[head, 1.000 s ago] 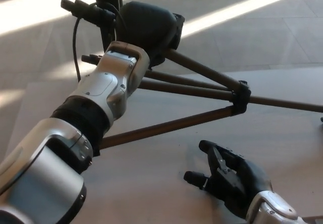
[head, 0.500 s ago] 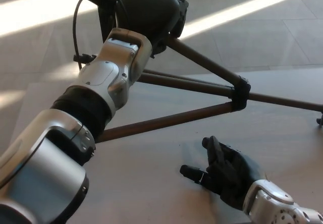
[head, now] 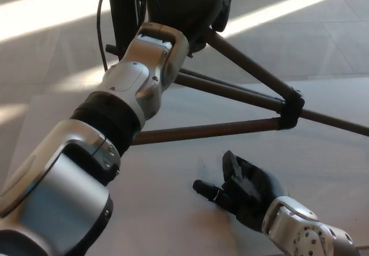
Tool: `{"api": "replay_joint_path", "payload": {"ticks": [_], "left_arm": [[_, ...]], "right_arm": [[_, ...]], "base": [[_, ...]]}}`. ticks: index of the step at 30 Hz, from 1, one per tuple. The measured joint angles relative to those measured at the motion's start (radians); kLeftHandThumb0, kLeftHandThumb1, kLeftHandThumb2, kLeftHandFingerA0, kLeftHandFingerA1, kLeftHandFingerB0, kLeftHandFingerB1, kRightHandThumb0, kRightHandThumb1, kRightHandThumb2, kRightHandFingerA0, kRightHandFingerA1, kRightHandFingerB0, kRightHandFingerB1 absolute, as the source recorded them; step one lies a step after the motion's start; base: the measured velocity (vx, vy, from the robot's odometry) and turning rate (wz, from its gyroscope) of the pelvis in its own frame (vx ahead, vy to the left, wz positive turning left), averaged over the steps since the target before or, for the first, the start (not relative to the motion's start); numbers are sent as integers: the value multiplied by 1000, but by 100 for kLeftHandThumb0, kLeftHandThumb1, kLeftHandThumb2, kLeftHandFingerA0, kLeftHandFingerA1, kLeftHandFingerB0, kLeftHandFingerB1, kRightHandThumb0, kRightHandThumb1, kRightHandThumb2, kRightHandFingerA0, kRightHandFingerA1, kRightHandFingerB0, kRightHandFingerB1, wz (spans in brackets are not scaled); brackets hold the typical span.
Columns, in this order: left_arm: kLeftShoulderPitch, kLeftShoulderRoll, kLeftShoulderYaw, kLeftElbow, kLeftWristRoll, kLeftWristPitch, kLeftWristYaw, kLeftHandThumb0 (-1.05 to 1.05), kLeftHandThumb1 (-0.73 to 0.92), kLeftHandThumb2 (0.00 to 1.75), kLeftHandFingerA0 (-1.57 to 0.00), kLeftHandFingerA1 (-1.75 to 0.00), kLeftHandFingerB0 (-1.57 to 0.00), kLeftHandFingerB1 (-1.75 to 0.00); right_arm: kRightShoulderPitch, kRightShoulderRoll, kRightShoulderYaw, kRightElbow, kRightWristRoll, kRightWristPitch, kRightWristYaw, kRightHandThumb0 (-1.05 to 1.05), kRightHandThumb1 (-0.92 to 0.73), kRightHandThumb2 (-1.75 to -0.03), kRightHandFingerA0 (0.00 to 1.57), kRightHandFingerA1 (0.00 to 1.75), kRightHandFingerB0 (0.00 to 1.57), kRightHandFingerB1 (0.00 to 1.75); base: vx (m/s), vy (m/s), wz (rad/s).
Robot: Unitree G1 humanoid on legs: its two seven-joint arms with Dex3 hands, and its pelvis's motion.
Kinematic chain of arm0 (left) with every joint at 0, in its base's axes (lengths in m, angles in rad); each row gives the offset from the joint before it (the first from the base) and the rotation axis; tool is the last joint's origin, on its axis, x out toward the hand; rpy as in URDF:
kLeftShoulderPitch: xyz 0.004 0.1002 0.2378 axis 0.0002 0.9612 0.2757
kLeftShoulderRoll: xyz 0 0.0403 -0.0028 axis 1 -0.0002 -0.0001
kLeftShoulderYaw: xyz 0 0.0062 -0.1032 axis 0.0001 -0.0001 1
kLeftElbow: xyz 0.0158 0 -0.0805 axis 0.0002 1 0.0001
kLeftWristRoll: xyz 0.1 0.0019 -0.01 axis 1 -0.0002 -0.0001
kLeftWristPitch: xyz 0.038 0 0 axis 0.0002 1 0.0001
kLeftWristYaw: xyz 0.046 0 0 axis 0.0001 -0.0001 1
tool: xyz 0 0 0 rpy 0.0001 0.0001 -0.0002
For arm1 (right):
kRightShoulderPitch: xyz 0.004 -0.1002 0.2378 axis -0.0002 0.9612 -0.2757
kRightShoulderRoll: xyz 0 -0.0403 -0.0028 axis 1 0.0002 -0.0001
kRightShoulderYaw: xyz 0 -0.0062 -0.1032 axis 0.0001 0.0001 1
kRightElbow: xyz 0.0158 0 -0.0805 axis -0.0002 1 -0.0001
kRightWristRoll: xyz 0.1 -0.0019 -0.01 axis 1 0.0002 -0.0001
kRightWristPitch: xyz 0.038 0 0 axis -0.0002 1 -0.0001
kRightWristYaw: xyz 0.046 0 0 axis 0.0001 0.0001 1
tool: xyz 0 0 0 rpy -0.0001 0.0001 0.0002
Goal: Use both hands of the robot to pick up the tripod lying in the middle of the desk and make it stand upright on the desk
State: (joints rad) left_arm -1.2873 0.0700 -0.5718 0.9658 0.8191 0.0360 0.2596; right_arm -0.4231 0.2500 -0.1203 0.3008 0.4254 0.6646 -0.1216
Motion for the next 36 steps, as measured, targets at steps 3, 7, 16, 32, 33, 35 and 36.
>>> {"api": "replay_joint_path", "payload": {"ticks": [3,7,16,32,33,35,36], "left_arm": [[17,-6,3,-13,0,2,3,-38,44,55,-89,-172,-83,-121],[61,-17,19,-45,-2,18,4,-24,48,59,-95,-153,-89,-68],[156,-24,40,-108,-8,52,-2,-31,68,64,-86,-146,-78,-111],[187,-7,28,-128,4,118,2,-24,58,63,-83,-148,-76,-99],[186,-8,28,-128,4,121,2,-23,59,62,-83,-159,-75,-109],[183,-14,27,-128,4,123,-2,-22,60,63,-84,-161,-72,-115],[182,-16,27,-128,4,123,-4,-21,57,63,-86,-158,-76,-109]], "right_arm": [[-5,0,0,11,2,-9,0,-104,-69,-107,3,8,5,14],[-16,-2,0,14,5,-19,-1,-95,-81,-71,0,0,0,0],[-48,-9,-31,29,16,-57,2,-93,-76,-64,0,0,0,0],[-264,-66,-148,192,0,-84,-21,-104,-65,-91,0,6,0,2],[-271,-66,-158,203,0,-87,-22,-100,-64,-91,0,7,0,3],[-289,-66,-177,236,0,-98,-27,-88,-57,-89,0,14,0,9],[-293,-66,-183,244,0,-101,-29,-81,-49,-84,0,28,0,8]], "base": [[0,0,0],[0,0,0],[0,0,0],[0,0,0],[0,0,0],[0,0,0],[0,0,0]]}}
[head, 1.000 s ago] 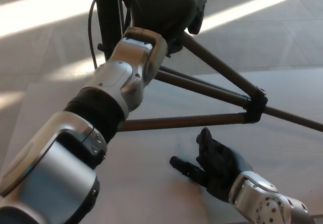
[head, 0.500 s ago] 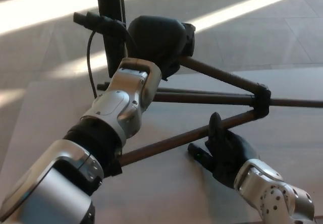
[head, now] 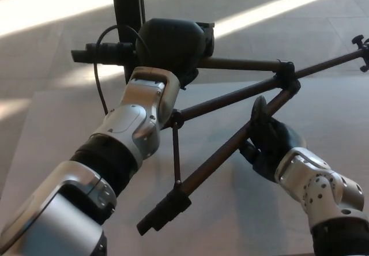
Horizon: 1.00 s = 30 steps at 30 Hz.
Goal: Use both hands of the robot to pick up the tripod lying in the middle of the desk and make it stand upright on the desk
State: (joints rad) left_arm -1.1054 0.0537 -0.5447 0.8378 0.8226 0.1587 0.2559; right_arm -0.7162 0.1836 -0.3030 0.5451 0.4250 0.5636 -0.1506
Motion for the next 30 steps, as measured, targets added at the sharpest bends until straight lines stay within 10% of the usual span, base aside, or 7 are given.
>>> {"api": "replay_joint_path", "payload": {"ticks": [6,8,18,21,23,25,30], "left_arm": [[0,-10,0,-3,0,0,-3,-17,57,74,-86,-166,-73,-122],[0,-9,2,-4,-1,0,-2,-19,61,77,-84,-175,-68,-153],[20,16,7,-44,-2,-1,9,-20,59,66,-86,-175,-66,-155],[26,22,6,-48,-1,-1,19,-19,59,72,-86,-175,-66,-159],[30,22,7,-49,-2,-1,24,-20,61,69,-86,-174,-72,-139],[36,22,7,-53,-2,-1,25,-23,63,65,-87,-165,-75,-131],[41,28,3,-54,-2,-3,36,-17,59,74,-87,-175,-65,-161]], "right_arm": [[-27,1,-11,85,-9,-43,-6,-45,-77,-62,42,58,6,27],[-42,4,-17,112,-13,-56,-14,-32,-81,-64,88,113,48,46],[-143,13,-21,236,-67,-108,-134,-32,-86,-65,90,161,45,67],[-157,7,-20,244,-67,-101,-138,-33,-92,-69,91,175,52,159],[-167,3,-23,258,-64,-95,-138,-39,-92,-73,96,175,64,175],[-170,3,-31,270,-61,-92,-136,-44,-92,-73,99,175,65,133],[-161,18,-37,261,-63,-105,-140,-42,-91,-67,98,175,64,127]], "base": [[0,0,0],[0,0,0],[0,0,0],[0,0,0],[0,0,0],[0,0,0],[0,0,0]]}}
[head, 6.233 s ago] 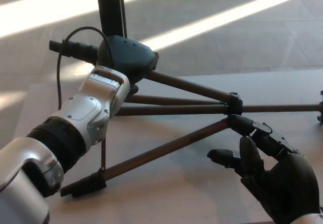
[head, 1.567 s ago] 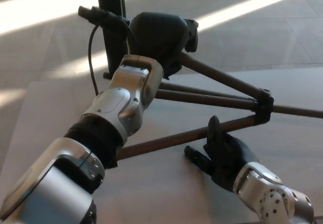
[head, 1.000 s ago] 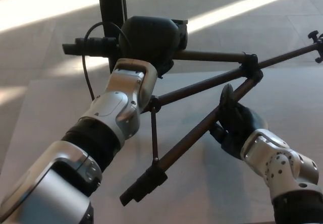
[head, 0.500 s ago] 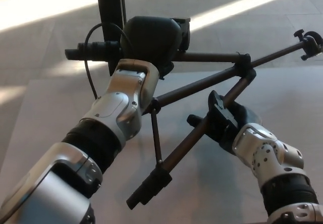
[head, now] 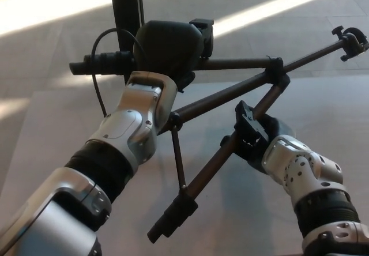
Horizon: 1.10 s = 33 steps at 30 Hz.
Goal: Use both hands of the robot to pick up the tripod lying in the middle of the desk and make it stand upright on the desk
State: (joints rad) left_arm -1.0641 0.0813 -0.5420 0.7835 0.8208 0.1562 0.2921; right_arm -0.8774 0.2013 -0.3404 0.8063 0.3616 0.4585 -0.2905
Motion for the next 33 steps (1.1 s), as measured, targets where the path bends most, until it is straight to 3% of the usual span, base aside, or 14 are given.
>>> {"api": "replay_joint_path", "payload": {"ticks": [2,3,4,6,11,23,26,27,28,29,30,31,32,33], "left_arm": [[1,1,1,-1,-1,0,2,-24,64,66,-84,-174,-72,-142],[2,2,2,-3,-1,0,2,-24,64,66,-84,-174,-72,-142],[3,3,3,-5,-2,0,2,-18,58,60,-89,-169,-77,-107],[4,3,11,-8,-5,0,2,-16,56,67,-89,-160,-80,-97],[16,3,53,-22,-19,-1,5,-14,62,87,-84,-175,-63,-163],[59,-32,238,-78,-94,-25,14,-16,54,112,-84,-175,-70,-165],[69,-47,289,-90,-115,-30,24,-18,48,117,-122,-142,-103,-128],[72,-51,305,-95,-122,-33,28,-13,47,115,-125,-140,-103,-124],[76,-55,321,-99,-128,-37,31,-13,47,115,-125,-140,-103,-124],[82,-61,339,-102,-137,-41,37,-16,48,117,-128,-143,-101,-125],[86,-65,351,-104,-142,-44,40,-18,47,115,-128,-142,-101,-122],[91,-73,369,-106,-151,-48,45,-20,48,114,-126,-141,-100,-123],[95,-80,389,-110,-159,-50,51,-21,49,116,-124,-141,-100,-125],[98,-83,400,-112,-163,-52,55,-25,49,115,-123,-140,-104,-128]], "right_arm": [[9,4,9,-6,-6,-15,-4,-26,-73,-84,100,175,71,167],[13,4,16,-8,-10,-21,-7,-26,-73,-84,100,175,71,167],[16,4,25,-9,-15,-28,-9,-19,-49,-119,104,174,84,159],[20,1,44,-11,-31,-42,-17,-20,-49,-119,102,174,81,156],[22,-2,101,-15,-78,-83,-49,-18,-39,-131,99,174,87,161],[22,-22,223,-51,-168,-182,-131,-17,-49,-126,91,175,79,164],[19,-39,261,-68,-197,-205,-150,-15,-48,-119,89,175,79,164],[18,-45,273,-70,-205,-212,-156,-23,-50,-114,119,138,106,130],[15,-51,283,-71,-212,-219,-161,-23,-50,-114,119,138,106,130],[12,-58,296,-72,-221,-228,-169,-18,-51,-116,93,175,82,162],[9,-63,304,-72,-228,-233,-172,-16,-48,-120,91,175,82,164],[5,-69,317,-72,-238,-241,-177,-21,-47,-115,120,139,107,131],[0,-75,330,-72,-245,-249,-182,-16,-47,-122,91,173,83,161],[-3,-79,337,-73,-249,-254,-184,-20,-49,-118,90,172,83,157]], "base": [[0,0,0],[0,0,0],[0,0,0],[0,0,0],[0,0,0],[0,0,0],[0,0,0],[0,0,0],[0,0,0],[0,0,0],[0,0,0],[0,0,0],[0,0,0],[0,0,0]]}}
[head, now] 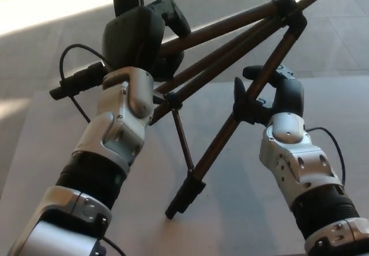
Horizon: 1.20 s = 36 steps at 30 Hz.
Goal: Use both hands of the robot to pick up the tripod lying in the middle of the desk and make it stand upright on the desk
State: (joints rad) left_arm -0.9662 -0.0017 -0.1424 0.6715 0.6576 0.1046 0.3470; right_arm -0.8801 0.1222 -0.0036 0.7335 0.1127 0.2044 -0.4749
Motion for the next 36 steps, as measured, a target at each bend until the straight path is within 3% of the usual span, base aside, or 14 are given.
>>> {"api": "replay_joint_path", "payload": {"ticks": [1,13,16,18,21,22,23,24,26,27,33,34,35,36], "left_arm": [[5,-5,18,-3,-7,-5,7,-19,51,116,-93,-175,-81,-160],[69,-83,197,-69,-85,-30,77,-18,44,129,-90,-175,-81,-157],[96,-122,239,-88,-108,-33,96,-17,43,129,-100,-168,-87,-150],[115,-147,263,-99,-123,-36,107,-18,37,136,-103,-167,-87,-154],[151,-192,301,-119,-148,-39,122,-20,46,124,-103,-171,-85,-156],[161,-202,311,-124,-156,-40,126,-20,44,128,-105,-169,-85,-155],[173,-210,321,-130,-166,-42,131,-20,44,128,-105,-169,-85,-155],[184,-216,329,-137,-174,-44,134,-19,41,131,-103,-171,-85,-154],[199,-222,342,-152,-191,-46,141,-19,41,128,-100,-172,-84,-153],[209,-222,350,-162,-200,-46,145,-20,43,125,-103,-171,-85,-149],[278,-228,372,-216,-248,-54,175,-19,44,123,-104,-168,-87,-144],[286,-228,373,-223,-255,-56,180,-18,43,126,-102,-169,-86,-149],[295,-228,373,-227,-264,-61,186,-18,43,127,-102,-166,-87,-149],[301,-229,372,-229,-270,-64,191,-18,43,127,-102,-166,-87,-149]], "right_arm": [[-7,-7,13,0,-6,-7,-3,-22,-50,-118,90,172,82,158],[-101,-104,153,-13,-105,-60,-8,-22,-44,-127,98,175,85,156],[-131,-136,194,-24,-137,-74,-8,-27,-39,-133,105,174,89,152],[-148,-151,219,-31,-156,-83,-7,-21,-40,-125,116,149,100,115],[-171,-171,267,-47,-192,-97,-1,-24,-46,-120,108,166,94,137],[-175,-174,280,-53,-201,-101,1,-31,-49,-116,130,139,103,118],[-181,-177,298,-60,-213,-106,4,-31,-49,-116,130,139,103,118],[-185,-179,317,-68,-227,-113,9,-24,-46,-122,102,174,92,140],[-188,-182,348,-82,-246,-124,16,-23,-43,-129,100,175,88,147],[-189,-183,363,-94,-259,-129,22,-24,-42,-121,132,145,102,120],[-189,-188,434,-125,-318,-175,50,-22,-39,-120,132,147,102,123],[-189,-188,440,-126,-326,-183,55,-17,-38,-126,99,175,89,134],[-189,-188,446,-128,-336,-190,60,-23,-41,-120,129,145,99,120],[-188,-188,450,-127,-344,-195,64,-23,-41,-120,129,145,99,120]], "base": [[0,0,0],[0,0,0],[0,0,0],[0,0,0],[0,0,0],[0,0,0],[0,0,0],[0,0,0],[0,0,0],[0,0,0],[0,0,0],[0,0,0],[0,0,0],[0,0,0]]}}
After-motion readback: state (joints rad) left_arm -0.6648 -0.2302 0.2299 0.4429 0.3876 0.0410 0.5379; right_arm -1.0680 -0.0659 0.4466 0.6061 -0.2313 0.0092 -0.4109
